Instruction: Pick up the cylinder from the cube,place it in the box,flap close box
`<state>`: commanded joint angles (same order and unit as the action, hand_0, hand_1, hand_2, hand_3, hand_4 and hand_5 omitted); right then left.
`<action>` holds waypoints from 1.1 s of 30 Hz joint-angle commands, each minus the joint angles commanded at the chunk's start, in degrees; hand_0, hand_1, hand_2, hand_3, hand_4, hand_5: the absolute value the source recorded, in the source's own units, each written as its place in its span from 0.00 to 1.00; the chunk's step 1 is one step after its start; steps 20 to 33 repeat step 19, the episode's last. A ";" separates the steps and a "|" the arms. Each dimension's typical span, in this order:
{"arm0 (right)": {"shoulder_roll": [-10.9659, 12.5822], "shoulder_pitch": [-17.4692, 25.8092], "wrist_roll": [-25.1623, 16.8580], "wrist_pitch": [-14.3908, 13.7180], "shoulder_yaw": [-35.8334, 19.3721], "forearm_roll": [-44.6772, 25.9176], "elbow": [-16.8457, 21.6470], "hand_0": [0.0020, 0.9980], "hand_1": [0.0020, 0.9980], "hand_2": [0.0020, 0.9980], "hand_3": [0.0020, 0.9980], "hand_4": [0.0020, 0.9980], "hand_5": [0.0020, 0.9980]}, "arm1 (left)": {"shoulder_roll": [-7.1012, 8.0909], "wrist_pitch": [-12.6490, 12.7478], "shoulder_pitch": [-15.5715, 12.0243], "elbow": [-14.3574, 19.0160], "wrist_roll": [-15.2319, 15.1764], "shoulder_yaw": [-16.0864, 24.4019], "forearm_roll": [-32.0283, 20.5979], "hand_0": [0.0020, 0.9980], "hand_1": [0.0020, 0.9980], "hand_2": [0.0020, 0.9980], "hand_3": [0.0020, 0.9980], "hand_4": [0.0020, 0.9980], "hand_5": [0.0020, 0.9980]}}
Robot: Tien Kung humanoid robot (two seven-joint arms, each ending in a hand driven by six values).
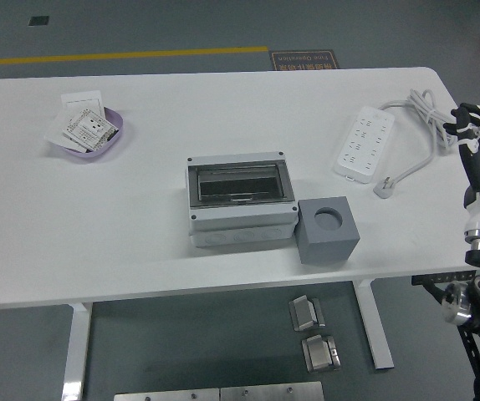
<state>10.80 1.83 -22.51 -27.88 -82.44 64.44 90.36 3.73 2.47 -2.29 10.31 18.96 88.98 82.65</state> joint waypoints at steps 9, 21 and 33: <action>-0.13 -0.12 -0.14 0.09 0.12 -0.38 -0.11 0.58 0.49 0.58 0.57 0.91 0.55 | -0.24 0.00 0.11 0.00 -0.05 0.25 0.38 0.64 0.64 0.46 0.62 0.68 0.33; -0.06 0.05 0.19 -0.09 -0.06 0.29 -0.02 0.57 0.49 0.58 0.57 0.90 0.55 | -0.31 -0.02 0.27 0.00 -0.19 0.13 0.35 0.64 0.64 0.46 0.62 0.68 0.33; -0.06 0.05 0.19 -0.09 -0.06 0.29 -0.02 0.57 0.49 0.58 0.57 0.90 0.55 | -0.31 -0.02 0.27 0.00 -0.19 0.13 0.35 0.64 0.64 0.46 0.62 0.68 0.33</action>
